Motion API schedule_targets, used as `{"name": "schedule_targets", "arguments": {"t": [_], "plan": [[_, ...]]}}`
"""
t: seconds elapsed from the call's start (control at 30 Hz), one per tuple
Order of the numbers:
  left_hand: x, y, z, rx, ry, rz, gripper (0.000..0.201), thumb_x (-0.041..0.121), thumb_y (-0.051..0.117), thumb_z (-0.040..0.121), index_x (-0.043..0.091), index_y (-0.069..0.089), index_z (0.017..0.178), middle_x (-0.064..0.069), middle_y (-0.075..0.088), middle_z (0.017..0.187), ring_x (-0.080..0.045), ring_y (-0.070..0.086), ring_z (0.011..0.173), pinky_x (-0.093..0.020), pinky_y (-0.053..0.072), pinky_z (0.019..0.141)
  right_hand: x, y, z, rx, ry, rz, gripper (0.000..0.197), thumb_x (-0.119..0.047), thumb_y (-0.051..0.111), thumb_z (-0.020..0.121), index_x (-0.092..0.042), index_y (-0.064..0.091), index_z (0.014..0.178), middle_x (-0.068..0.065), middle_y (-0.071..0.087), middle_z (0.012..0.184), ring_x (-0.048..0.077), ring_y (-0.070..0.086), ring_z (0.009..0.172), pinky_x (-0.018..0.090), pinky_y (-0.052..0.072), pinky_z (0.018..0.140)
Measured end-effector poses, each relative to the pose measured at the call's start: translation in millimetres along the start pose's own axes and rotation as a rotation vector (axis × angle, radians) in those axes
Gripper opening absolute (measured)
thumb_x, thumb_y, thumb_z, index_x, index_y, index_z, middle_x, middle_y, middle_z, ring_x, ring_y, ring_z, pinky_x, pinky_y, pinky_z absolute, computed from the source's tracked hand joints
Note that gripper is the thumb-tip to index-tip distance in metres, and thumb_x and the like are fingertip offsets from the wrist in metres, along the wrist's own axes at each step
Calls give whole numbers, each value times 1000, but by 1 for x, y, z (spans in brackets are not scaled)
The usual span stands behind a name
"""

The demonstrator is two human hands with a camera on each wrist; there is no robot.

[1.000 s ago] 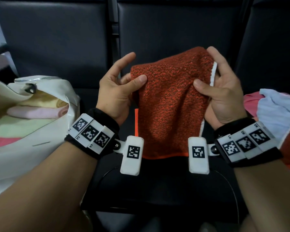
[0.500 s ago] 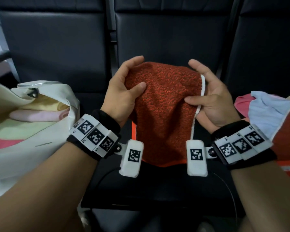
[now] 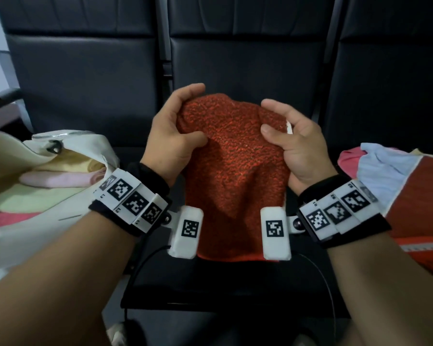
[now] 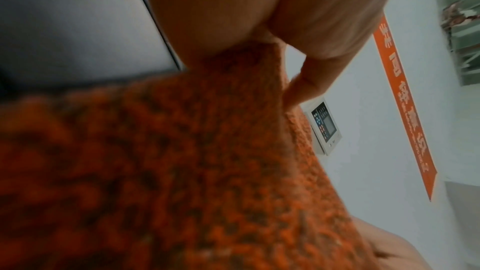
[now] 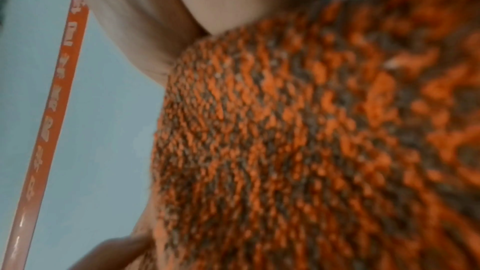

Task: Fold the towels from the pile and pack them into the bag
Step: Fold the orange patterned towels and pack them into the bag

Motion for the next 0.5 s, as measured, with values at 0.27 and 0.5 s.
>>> {"name": "schedule_targets", "arguments": {"t": [0.27, 0.5], "plan": [[32, -21, 27, 162, 61, 55, 24, 5, 61, 95, 18, 69, 112, 4, 68, 99, -6, 62, 88, -26, 53, 85, -43, 20, 11, 19, -182, -124, 44, 18, 63, 85, -15, 68, 115, 8, 73, 106, 17, 71, 97, 30, 57, 86], [75, -10, 59, 85, 256, 239, 39, 1, 64, 90, 20, 63, 123, 13, 65, 106, 6, 60, 92, -19, 48, 89, -80, 19, 25, 128, -215, -52, 22, 3, 71, 88, -4, 71, 109, 10, 73, 97, 17, 70, 85, 29, 57, 79]]}}
Point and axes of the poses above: each hand's wrist, its own z-axis towards the middle knuckle, its own y-axis out of the palm, x = y × z, the point moved 6 cm from there along z, towards the middle knuckle
